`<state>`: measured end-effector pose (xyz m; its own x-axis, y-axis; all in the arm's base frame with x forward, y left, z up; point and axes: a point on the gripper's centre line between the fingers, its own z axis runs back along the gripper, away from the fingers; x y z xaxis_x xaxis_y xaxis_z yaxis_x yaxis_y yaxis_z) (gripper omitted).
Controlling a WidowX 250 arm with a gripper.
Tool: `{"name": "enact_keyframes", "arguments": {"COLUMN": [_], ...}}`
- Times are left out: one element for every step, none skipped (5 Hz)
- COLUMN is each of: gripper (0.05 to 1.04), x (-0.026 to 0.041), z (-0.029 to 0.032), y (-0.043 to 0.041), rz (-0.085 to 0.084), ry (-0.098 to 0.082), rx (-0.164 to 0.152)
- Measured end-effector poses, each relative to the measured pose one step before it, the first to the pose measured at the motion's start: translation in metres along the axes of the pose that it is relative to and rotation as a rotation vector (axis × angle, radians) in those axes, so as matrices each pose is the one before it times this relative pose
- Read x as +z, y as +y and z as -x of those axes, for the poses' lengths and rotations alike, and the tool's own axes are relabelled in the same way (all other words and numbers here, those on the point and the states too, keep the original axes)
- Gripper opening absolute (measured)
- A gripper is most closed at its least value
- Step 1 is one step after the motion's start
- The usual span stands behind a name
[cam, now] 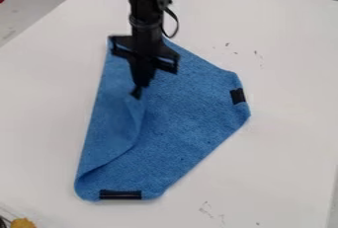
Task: Fold the cloth from left to right
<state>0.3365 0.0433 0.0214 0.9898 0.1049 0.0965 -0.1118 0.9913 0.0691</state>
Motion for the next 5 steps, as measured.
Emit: {"name": "enact_keyframes", "arguments": {"gripper": [0.245,0.5,0.816,1.006,1.004], "x": [-0.01439,0.00015,0.00649,0.00778,0.00593], "z": [-0.00689,-0.01069,-0.0076,-0.00408,0.00006], "y": [-0.01745,-0.01173,-0.01969,-0.0151,-0.02411], "rz": [0.0934,0.0446,0.0109,0.0058,-0.0184], "ry": [-0.0086,-0.0048,0.0063,0.0168,0.0133], "rx": [-0.0209,-0.0246,-0.0375,0.0206,-0.0012]}}
